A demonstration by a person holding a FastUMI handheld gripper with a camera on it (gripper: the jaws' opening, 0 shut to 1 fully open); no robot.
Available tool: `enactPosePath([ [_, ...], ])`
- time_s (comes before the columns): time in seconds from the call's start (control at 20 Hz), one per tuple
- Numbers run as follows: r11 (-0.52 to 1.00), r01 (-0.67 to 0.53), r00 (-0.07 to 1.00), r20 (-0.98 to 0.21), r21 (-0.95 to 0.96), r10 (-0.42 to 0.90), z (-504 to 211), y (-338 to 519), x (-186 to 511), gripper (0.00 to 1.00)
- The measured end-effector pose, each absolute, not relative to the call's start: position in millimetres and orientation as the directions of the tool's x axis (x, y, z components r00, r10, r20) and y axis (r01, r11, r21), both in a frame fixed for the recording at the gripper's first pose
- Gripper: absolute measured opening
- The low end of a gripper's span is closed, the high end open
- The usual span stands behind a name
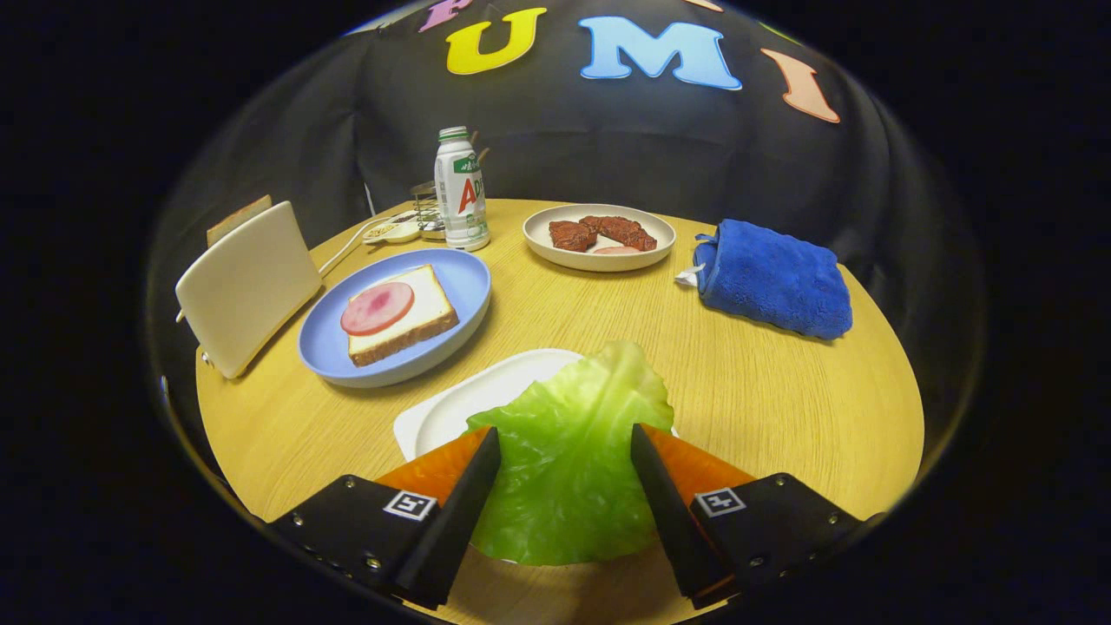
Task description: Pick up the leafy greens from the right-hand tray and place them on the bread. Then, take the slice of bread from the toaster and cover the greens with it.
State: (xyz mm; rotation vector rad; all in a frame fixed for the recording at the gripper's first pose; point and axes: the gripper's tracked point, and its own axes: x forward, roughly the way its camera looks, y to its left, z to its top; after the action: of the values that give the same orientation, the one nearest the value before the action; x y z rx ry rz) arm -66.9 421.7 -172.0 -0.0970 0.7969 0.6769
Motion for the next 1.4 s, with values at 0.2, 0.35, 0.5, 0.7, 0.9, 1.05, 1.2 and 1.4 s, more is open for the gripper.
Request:
enactPosePath([
  [0.2, 0.801, -0.565, 0.523, -0.665, 0.197, 0.533, -171.8, 426.2, -72.6, 0.48],
  [0.35, 0.817, -0.513, 0.523, -0.659, 0.264, 0.541, -162.8, 425.3, -71.6, 0.48],
  [0.5, 0.806, -0.499, 0.527, -0.627, 0.317, 0.573, -168.3, 430.1, -70.7, 0.02],
  [0.7, 0.784, -0.471, 0.567, -0.543, 0.404, 0.62, -133.7, 436.1, -62.9, 0.01],
  [0.9, 0.753, -0.516, 0.578, -0.483, 0.409, 0.658, -93.1, 458.7, -62.4, 0.01],
  [1.05, 0.732, -0.572, 0.583, -0.444, 0.371, 0.68, -71.5, 489.4, -61.7, 0.01],
  [1.2, 0.711, -0.619, 0.568, -0.435, 0.333, 0.698, -61.9, 526.4, -62.9, 0.01],
  [1.4, 0.7, -0.655, 0.549, -0.457, 0.286, 0.7, -71.1, 570.5, -56.8, 0.01],
])
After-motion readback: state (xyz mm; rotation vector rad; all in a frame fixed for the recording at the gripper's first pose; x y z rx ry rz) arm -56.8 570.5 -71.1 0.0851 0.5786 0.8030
